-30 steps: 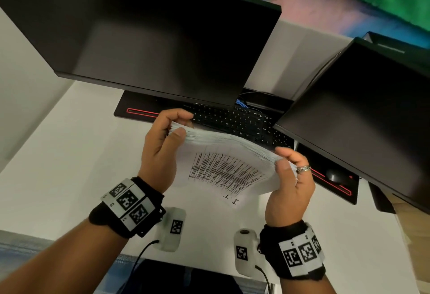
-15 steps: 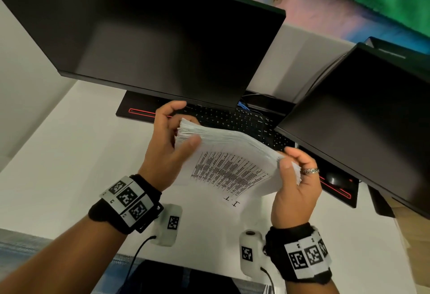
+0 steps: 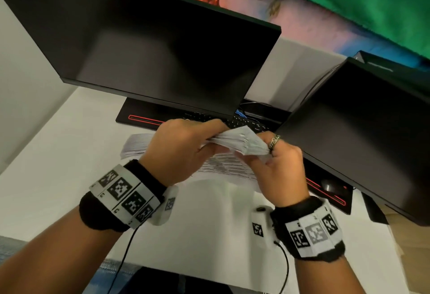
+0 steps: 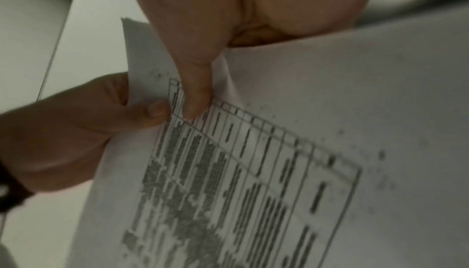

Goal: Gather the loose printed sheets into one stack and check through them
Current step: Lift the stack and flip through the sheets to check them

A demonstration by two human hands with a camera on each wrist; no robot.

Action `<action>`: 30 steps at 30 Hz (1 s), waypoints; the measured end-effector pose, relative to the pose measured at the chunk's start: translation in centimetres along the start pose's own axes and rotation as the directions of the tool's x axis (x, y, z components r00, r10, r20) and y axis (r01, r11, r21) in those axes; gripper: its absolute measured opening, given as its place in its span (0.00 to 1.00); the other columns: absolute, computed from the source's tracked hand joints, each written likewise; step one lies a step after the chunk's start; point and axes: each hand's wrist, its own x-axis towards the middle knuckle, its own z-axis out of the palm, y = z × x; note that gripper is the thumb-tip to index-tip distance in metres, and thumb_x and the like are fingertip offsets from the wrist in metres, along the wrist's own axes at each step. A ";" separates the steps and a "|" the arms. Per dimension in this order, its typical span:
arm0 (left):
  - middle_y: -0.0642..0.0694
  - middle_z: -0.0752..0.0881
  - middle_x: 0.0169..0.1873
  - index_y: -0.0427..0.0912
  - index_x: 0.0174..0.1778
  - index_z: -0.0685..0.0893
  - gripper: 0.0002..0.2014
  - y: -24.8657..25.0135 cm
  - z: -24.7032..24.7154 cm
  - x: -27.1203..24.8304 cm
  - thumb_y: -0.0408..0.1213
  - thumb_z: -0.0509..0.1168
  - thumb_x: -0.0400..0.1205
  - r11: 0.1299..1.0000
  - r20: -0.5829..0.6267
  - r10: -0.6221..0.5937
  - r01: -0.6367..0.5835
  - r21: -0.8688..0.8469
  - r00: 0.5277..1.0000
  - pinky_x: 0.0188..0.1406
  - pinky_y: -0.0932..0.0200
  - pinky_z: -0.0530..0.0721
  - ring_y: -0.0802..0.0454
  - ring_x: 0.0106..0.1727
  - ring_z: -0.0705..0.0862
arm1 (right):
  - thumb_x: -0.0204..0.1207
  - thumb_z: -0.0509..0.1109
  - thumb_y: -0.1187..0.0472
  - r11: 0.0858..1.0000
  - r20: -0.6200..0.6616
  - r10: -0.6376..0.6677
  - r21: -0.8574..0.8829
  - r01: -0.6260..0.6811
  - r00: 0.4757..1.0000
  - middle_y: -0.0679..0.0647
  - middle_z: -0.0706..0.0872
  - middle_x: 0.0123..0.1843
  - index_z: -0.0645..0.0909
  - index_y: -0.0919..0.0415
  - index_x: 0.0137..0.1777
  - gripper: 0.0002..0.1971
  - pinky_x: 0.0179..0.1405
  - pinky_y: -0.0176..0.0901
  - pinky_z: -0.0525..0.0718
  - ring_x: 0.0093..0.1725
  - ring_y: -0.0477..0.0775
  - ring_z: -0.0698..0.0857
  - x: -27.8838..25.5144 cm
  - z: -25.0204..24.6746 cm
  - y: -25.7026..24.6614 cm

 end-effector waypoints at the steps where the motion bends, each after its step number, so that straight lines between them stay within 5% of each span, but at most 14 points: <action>1: 0.55 0.89 0.33 0.55 0.54 0.78 0.11 -0.2 -0.3 -0.1 0.54 0.65 0.80 0.999 0.035 -0.049 0.049 -0.007 0.998 0.28 0.60 0.81 0.56 0.28 0.83 | 0.71 0.82 0.63 1.000 -0.017 -0.022 0.011 0.022 1.000 0.33 0.88 0.42 0.88 0.53 0.49 0.10 0.39 0.27 0.85 0.43 0.34 0.89 0.0 0.2 0.1; 5: 0.63 0.86 0.39 0.59 0.56 0.81 0.16 -4.2 -1.6 -3.2 0.50 0.77 0.75 0.923 0.185 -0.385 0.378 0.074 0.904 0.40 0.53 0.87 0.61 0.37 0.83 | 0.70 0.82 0.69 0.960 -0.040 0.152 0.243 -0.138 0.988 0.33 0.91 0.40 0.86 0.48 0.43 0.14 0.40 0.24 0.84 0.42 0.34 0.90 -1.0 -0.5 1.7; 7: 0.63 0.88 0.35 0.59 0.48 0.83 0.15 -6.5 -2.3 -5.0 0.44 0.81 0.71 0.845 0.141 -0.533 0.534 0.035 0.834 0.40 0.62 0.86 0.64 0.35 0.85 | 0.69 0.80 0.74 0.873 -0.044 0.278 0.428 -0.233 0.960 0.41 0.94 0.47 0.88 0.55 0.50 0.15 0.45 0.32 0.88 0.47 0.41 0.93 -1.6 -1.3 2.8; 9: 0.60 0.90 0.36 0.55 0.44 0.84 0.17 -8.0 -1.7 -6.4 0.33 0.82 0.68 0.670 0.060 -0.701 0.685 -0.287 0.711 0.38 0.71 0.84 0.64 0.34 0.86 | 0.70 0.78 0.76 0.805 -0.045 0.375 0.512 -0.301 0.926 0.48 0.95 0.49 0.88 0.60 0.54 0.16 0.43 0.36 0.90 0.48 0.49 0.94 -2.1 -1.6 4.3; 10: 0.53 0.92 0.38 0.52 0.48 0.85 0.18 -8.3 -1.1 -7.0 0.31 0.81 0.67 0.537 0.099 -0.761 0.708 -0.459 0.642 0.41 0.67 0.86 0.62 0.35 0.88 | 0.71 0.77 0.76 0.777 -0.034 0.422 0.528 -0.342 0.906 0.51 0.95 0.49 0.88 0.61 0.54 0.15 0.42 0.37 0.90 0.48 0.52 0.94 -2.5 -1.3 5.0; 13: 0.41 0.92 0.54 0.49 0.61 0.85 0.22 -8.0 1.3 -7.1 0.37 0.78 0.71 0.295 0.384 -0.697 0.730 -0.617 0.606 0.58 0.44 0.88 0.45 0.56 0.91 | 0.72 0.77 0.73 0.733 0.017 0.516 0.508 -0.452 0.856 0.55 0.95 0.50 0.88 0.62 0.55 0.13 0.43 0.44 0.92 0.50 0.58 0.94 -2.5 -0.3 6.6; 16: 0.43 0.93 0.49 0.47 0.55 0.88 0.13 -6.9 3.1 -6.1 0.39 0.77 0.75 0.289 0.312 -0.754 0.719 -0.632 0.578 0.54 0.37 0.90 0.46 0.51 0.93 | 0.72 0.78 0.71 0.751 0.000 0.534 0.460 -0.474 0.845 0.52 0.94 0.51 0.88 0.60 0.55 0.12 0.47 0.48 0.93 0.52 0.56 0.94 -2.0 0.8 7.5; 19: 0.60 0.89 0.37 0.58 0.47 0.85 0.09 -5.0 4.2 -5.4 0.37 0.75 0.79 0.551 -0.078 -0.796 0.667 -0.501 0.600 0.40 0.67 0.89 0.70 0.40 0.89 | 0.72 0.79 0.71 0.791 -0.160 0.510 0.474 -0.387 0.845 0.48 0.94 0.51 0.88 0.63 0.57 0.14 0.50 0.42 0.91 0.52 0.50 0.93 -2.4 1.5 6.9; 21: 0.68 0.85 0.35 0.59 0.48 0.85 0.05 -3.8 4.9 -6.2 0.45 0.73 0.80 0.649 -0.219 -0.755 0.655 -0.388 0.618 0.37 0.69 0.86 0.72 0.37 0.87 | 0.72 0.79 0.71 0.782 -0.237 0.533 0.504 -0.366 0.812 0.41 0.94 0.50 0.87 0.69 0.60 0.16 0.52 0.37 0.90 0.50 0.42 0.93 -3.8 2.5 6.4; 23: 0.68 0.81 0.36 0.51 0.53 0.85 0.12 -3.8 5.7 -7.7 0.52 0.70 0.79 0.687 -0.234 -0.727 0.682 -0.253 0.646 0.36 0.73 0.81 0.72 0.36 0.83 | 0.73 0.80 0.68 0.758 -0.238 0.591 0.492 -0.429 0.771 0.38 0.93 0.48 0.85 0.68 0.62 0.18 0.56 0.42 0.90 0.50 0.39 0.92 -5.7 4.1 6.7; 25: 0.68 0.80 0.40 0.50 0.57 0.82 0.16 -4.6 6.3 -9.5 0.48 0.75 0.77 0.648 -0.142 -0.759 0.711 -0.274 0.636 0.36 0.80 0.78 0.78 0.42 0.82 | 0.71 0.82 0.63 0.691 -0.180 0.670 0.505 -0.516 0.721 0.45 0.93 0.52 0.83 0.61 0.66 0.23 0.60 0.50 0.89 0.54 0.43 0.91 -7.1 5.4 7.2; 27: 0.69 0.83 0.46 0.58 0.58 0.77 0.21 -5.0 6.3 -10.2 0.44 0.78 0.74 0.644 -0.096 -0.735 0.647 -0.408 0.672 0.42 0.81 0.79 0.77 0.49 0.82 | 0.70 0.82 0.66 0.642 -0.183 0.708 0.568 -0.514 0.682 0.47 0.90 0.54 0.80 0.54 0.65 0.25 0.56 0.41 0.90 0.54 0.44 0.91 -7.4 5.4 7.6; 30: 0.66 0.84 0.49 0.60 0.59 0.75 0.17 -5.0 6.1 -9.8 0.52 0.69 0.76 0.648 -0.122 -0.694 0.543 -0.534 0.709 0.41 0.71 0.85 0.63 0.48 0.86 | 0.75 0.76 0.72 0.668 -0.232 0.662 0.612 -0.422 0.712 0.46 0.88 0.52 0.79 0.52 0.61 0.20 0.47 0.31 0.87 0.49 0.37 0.90 -6.8 4.8 7.3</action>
